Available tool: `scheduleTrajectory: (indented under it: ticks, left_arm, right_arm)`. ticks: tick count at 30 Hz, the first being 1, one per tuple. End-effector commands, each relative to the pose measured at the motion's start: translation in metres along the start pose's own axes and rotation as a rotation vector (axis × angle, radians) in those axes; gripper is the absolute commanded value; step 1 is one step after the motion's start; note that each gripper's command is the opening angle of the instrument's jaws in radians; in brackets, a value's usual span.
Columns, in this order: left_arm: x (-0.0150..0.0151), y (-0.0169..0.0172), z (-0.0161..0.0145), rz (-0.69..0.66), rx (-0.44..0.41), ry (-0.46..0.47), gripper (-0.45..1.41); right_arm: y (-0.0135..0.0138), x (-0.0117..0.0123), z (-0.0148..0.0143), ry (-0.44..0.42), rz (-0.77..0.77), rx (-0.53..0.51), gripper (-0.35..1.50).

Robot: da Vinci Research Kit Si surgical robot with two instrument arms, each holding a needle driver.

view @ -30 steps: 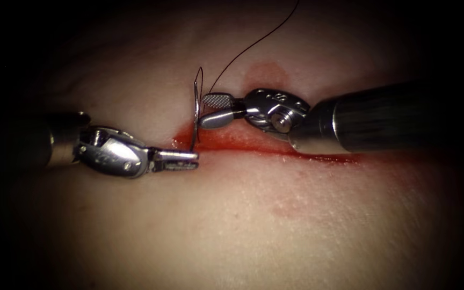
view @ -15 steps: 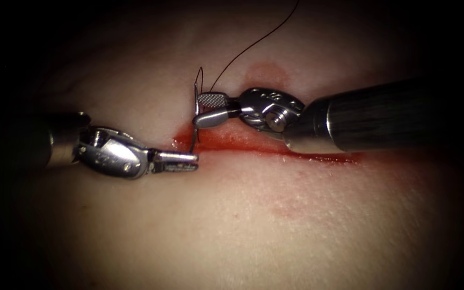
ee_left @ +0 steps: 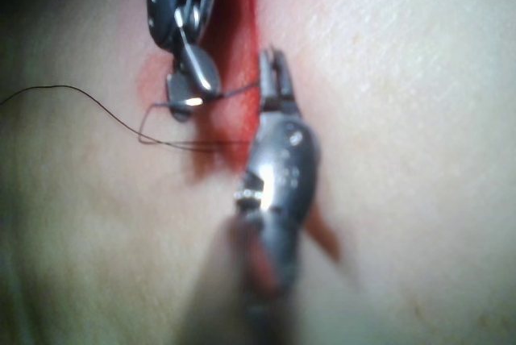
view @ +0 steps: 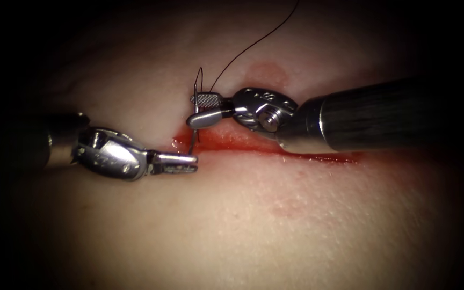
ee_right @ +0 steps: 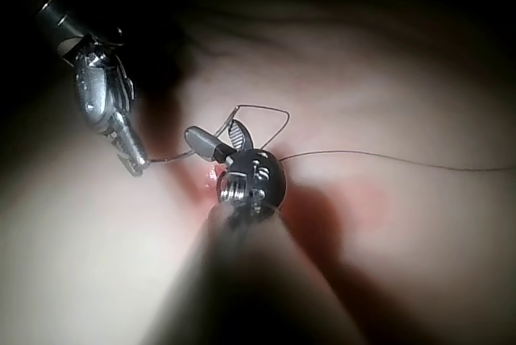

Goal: Wound Closure
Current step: Pass the needle from the left gripper to the right gripper.

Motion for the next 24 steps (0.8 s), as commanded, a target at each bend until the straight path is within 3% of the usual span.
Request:
scheduleTrajectory:
  ticks: [1, 24]
  left_arm:
    - [-0.0006, 0.0003, 0.0005, 0.005, -0.001, 0.002, -0.35]
    - [-0.0007, 0.0002, 0.0007, 0.01, -0.005, -0.001, -0.35]
  right_arm:
    - [0.0002, -0.0004, 0.0007, 0.0, 0.001, 0.002, 1.28]
    - [0.0001, -0.0008, 0.0021, -0.002, 0.071, 0.009, 1.25]
